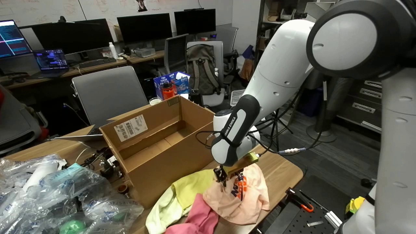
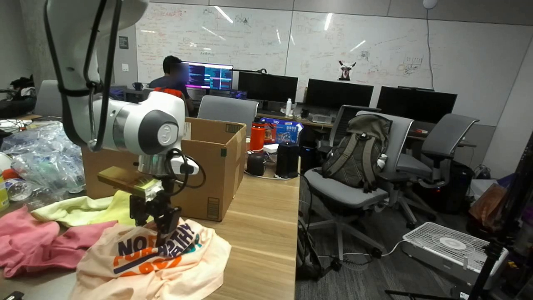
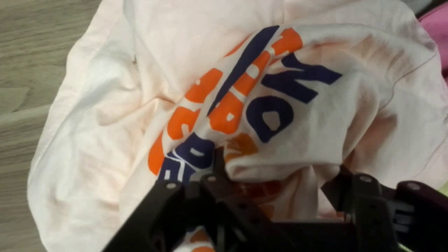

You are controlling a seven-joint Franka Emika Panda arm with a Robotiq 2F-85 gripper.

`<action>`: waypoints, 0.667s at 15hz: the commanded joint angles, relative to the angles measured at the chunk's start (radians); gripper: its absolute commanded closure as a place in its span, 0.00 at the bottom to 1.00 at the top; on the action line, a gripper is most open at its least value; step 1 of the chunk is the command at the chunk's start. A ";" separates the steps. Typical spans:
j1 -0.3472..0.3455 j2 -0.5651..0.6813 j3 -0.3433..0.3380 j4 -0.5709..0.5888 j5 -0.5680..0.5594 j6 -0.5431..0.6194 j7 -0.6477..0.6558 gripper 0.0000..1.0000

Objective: Pick up one cloth from the table and put it in the box

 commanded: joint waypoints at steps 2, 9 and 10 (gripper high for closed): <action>0.019 -0.004 -0.024 0.018 0.003 0.000 0.004 0.70; 0.085 -0.095 -0.088 -0.009 -0.081 -0.025 0.091 1.00; 0.103 -0.121 -0.102 -0.016 -0.111 -0.034 0.117 0.98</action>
